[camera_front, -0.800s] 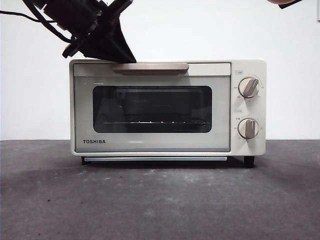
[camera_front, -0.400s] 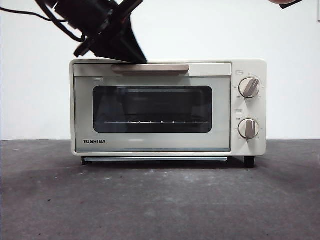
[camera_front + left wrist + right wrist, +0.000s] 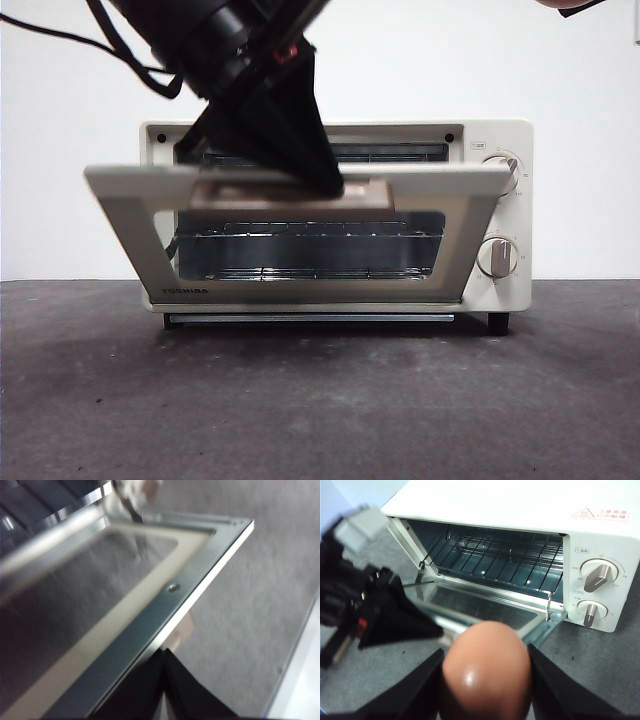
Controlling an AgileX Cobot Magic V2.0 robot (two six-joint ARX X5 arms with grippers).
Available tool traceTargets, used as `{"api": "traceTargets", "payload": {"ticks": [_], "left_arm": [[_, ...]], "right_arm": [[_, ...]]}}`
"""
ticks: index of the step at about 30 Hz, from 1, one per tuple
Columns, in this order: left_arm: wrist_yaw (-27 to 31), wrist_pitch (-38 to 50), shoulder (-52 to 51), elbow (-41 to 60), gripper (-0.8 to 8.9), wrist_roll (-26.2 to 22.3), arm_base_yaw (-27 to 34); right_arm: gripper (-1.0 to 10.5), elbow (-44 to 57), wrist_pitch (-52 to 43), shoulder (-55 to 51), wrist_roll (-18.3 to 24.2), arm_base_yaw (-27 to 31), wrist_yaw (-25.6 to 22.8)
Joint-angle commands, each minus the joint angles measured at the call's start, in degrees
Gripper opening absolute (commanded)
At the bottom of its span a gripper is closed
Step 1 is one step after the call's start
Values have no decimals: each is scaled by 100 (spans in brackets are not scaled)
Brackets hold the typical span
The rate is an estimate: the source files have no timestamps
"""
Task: Eggoven
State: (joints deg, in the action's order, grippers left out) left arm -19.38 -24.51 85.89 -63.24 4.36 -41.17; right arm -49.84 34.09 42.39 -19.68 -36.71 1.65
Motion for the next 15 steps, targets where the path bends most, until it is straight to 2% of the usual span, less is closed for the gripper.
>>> {"api": "traceTargets", "payload": {"ticks": [1,7,12,15], "left_arm": [[186,-155,136,-26,7,-42,-138],[184,-894,-28,-26,7,-26,-470],[254,-841,-1043,-26,7,87,-378],[629,-1021,-1716,-26,7,85,-221]], "right_arm": [[3,-87,-61,17,63,-42,-17],[3,-87,-111,129,57,-42,-17],[3,-87,-485,763,52,-42,2],[3,-87,-935,1263,17,-42,55]]}}
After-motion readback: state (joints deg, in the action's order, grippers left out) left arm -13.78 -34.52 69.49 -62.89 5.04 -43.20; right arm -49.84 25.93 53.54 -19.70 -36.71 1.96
